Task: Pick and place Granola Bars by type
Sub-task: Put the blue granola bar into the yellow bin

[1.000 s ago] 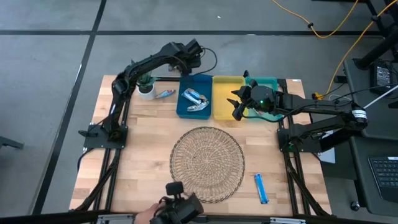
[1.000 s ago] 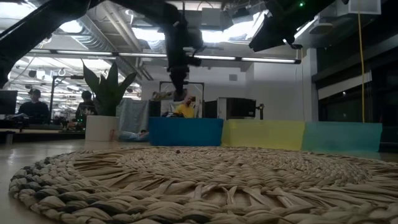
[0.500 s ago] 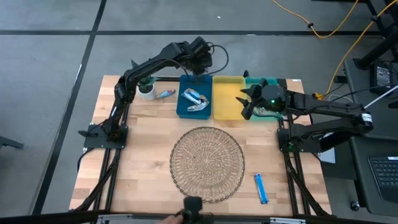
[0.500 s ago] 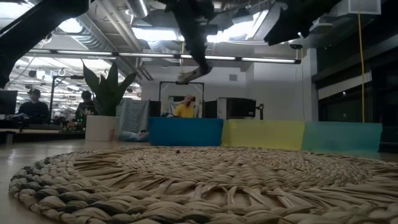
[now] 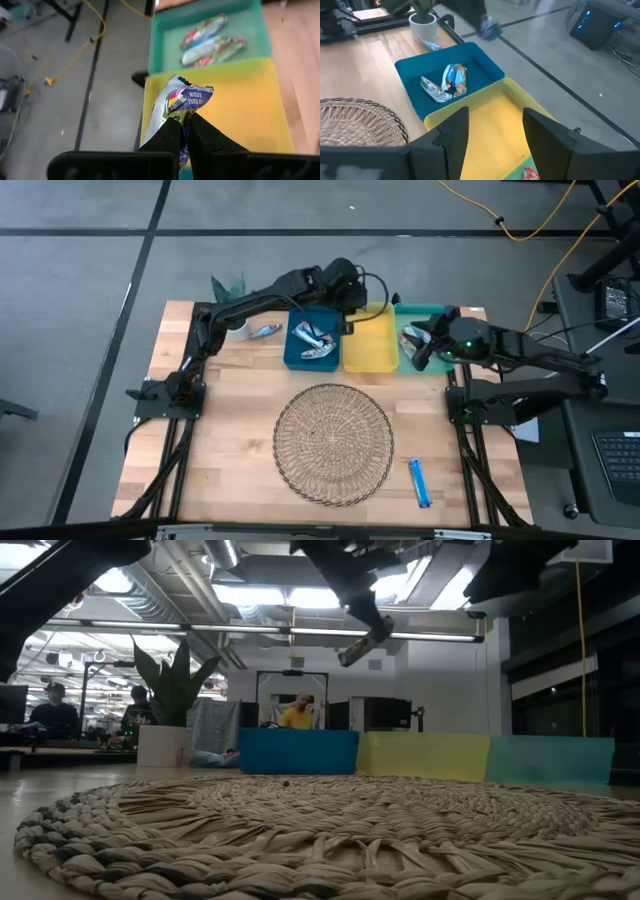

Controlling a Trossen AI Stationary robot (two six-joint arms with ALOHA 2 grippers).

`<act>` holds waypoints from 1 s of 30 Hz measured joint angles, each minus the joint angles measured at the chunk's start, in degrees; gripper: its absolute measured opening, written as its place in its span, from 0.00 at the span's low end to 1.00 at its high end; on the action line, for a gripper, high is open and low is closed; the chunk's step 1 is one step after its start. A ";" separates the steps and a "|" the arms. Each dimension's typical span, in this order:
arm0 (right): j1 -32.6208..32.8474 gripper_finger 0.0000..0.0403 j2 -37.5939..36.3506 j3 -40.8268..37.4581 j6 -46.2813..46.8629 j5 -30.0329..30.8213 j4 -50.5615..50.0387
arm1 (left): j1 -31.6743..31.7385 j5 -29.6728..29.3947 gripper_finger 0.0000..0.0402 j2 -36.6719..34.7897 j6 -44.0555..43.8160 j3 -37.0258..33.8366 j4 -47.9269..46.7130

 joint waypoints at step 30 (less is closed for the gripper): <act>0.24 0.47 -4.14 0.00 -1.70 -2.03 -3.35 | -4.22 11.68 0.02 16.68 -10.44 -0.04 6.74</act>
